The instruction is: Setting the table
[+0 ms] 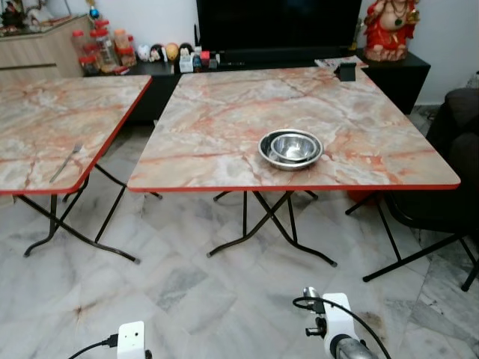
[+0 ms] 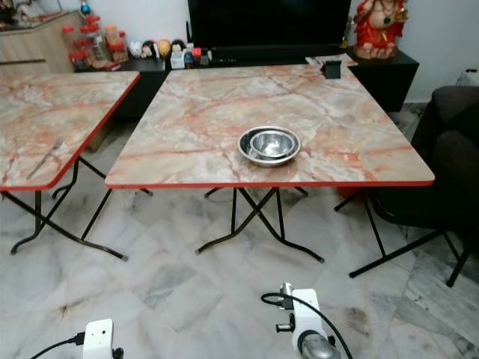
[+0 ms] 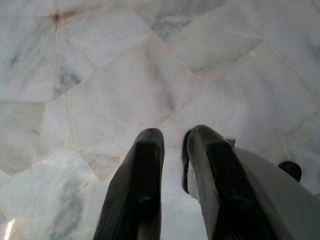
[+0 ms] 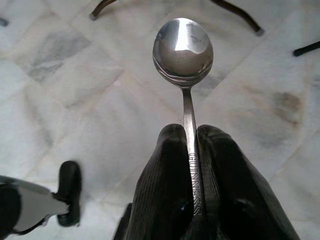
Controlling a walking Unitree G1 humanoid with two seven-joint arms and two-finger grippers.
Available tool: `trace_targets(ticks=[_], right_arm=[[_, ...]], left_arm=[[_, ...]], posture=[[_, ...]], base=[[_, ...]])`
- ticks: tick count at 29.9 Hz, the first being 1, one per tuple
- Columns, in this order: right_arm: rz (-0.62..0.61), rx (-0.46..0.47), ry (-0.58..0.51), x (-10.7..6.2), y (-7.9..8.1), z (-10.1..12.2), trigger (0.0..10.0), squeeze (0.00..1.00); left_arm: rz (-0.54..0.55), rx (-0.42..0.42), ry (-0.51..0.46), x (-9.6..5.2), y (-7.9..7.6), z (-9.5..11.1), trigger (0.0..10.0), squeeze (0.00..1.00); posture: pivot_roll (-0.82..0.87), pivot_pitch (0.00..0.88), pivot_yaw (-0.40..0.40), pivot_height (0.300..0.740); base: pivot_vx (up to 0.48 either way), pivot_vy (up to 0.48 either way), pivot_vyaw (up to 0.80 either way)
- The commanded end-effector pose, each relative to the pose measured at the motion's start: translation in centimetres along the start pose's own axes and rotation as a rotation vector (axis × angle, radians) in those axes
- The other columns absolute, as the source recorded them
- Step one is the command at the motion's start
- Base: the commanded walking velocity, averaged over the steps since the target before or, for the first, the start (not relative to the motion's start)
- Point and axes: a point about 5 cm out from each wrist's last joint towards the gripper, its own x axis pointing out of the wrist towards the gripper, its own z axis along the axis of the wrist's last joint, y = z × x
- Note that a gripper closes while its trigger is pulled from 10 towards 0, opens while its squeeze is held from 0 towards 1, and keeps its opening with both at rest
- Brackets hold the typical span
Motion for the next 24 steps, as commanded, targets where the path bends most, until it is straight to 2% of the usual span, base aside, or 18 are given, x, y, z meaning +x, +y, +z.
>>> trace_targets(ticks=[1, 24], right_arm=[[-0.009, 0.014, -0.016, 0.07, -0.09, 0.46, 10.0, 0.00], [-0.018, 0.021, -0.015, 0.08, -0.30, 0.54, 10.0, 0.00]], left_arm=[[0.009, 0.003, -0.015, 0.10, 0.36, 0.47, 10.0, 0.00], [0.002, 0.004, -0.012, 0.13, 0.18, 0.52, 10.0, 0.00]], posture=[[-0.01, 0.000, 0.007, 0.709], [-0.01, 0.000, 0.008, 0.709]], base=[[0.424, 0.000, 0.00], [0.427, 0.000, 0.00]])
